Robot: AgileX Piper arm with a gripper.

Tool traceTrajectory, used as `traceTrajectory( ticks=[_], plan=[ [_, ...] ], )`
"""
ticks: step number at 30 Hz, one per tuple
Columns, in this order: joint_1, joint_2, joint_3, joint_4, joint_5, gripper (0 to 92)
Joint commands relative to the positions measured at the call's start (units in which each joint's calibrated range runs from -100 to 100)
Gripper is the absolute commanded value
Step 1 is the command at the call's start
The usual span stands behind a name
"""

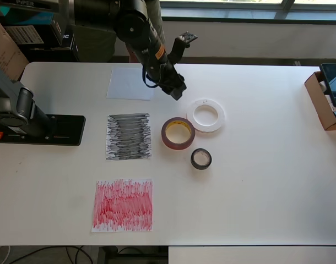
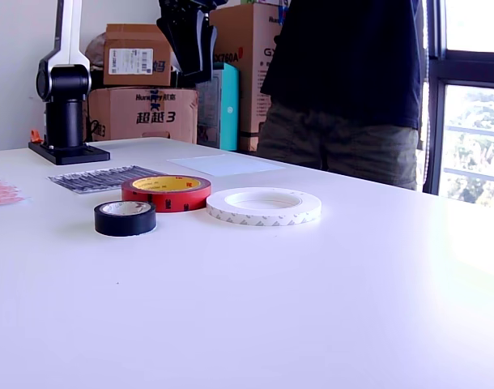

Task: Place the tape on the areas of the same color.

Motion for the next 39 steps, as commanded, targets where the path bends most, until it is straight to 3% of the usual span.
traceTrajectory(
  ticks=[1, 16, 24, 28, 39],
  plan=[
    [-0.5, 4.3, -0.6, 2.9, 0.1, 57.5],
    [-4.7, 15.4, -4.3, -7.6, 0.2, 57.4],
    [-10.9, 15.1, -5.4, -6.8, 0.4, 57.2],
    [-13.1, 15.4, -9.9, -6.8, 4.2, 57.2],
    [-14.8, 21.2, -16.3, -6.7, 4.5, 57.4]
  ],
)
